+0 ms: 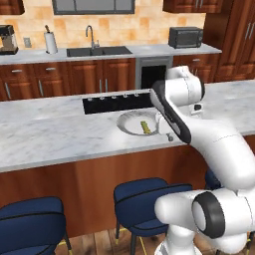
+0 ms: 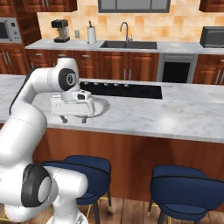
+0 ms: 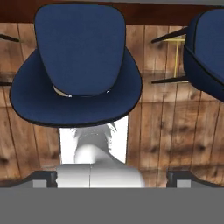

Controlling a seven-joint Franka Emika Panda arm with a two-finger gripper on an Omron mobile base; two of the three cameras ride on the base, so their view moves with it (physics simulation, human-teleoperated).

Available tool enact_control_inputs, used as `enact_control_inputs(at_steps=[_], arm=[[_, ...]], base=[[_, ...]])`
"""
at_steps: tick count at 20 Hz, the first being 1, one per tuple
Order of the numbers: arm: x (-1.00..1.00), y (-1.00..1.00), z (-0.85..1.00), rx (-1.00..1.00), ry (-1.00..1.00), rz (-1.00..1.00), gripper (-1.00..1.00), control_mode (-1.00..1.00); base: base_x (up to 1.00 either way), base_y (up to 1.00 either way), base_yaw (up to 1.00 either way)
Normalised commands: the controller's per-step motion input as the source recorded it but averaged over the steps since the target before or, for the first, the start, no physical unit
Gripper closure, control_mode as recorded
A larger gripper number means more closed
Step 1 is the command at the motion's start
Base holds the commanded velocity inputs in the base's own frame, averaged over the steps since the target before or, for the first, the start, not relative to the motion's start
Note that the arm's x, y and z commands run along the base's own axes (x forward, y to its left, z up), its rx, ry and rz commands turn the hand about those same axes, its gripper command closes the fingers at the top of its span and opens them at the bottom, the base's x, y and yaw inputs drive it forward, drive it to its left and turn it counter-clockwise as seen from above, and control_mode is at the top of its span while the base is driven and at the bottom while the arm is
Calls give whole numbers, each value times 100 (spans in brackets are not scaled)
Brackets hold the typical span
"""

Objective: Retrieve the butter from the fridge and place it on a plate on the dining table. Then retrieve the butter knife by the fridge and place it near the plate.

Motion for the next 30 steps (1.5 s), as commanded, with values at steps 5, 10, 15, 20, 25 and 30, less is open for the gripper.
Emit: enact_control_inputs(at_steps=[5,10,15,20,25,30], arm=[[-24,-3,-13,0,0,1,-100,-100],[0,0,0,0,-1,0,-100,-100],[0,0,0,0,0,0,-100,-100],[0,0,0,0,0,0,-100,100],[0,0,0,0,0,0,-100,100],[0,0,0,0,0,0,-100,100]], base=[[0,0,0],[0,0,0],[0,0,0],[0,0,0],[-2,0,0],[-37,-18,-33]])
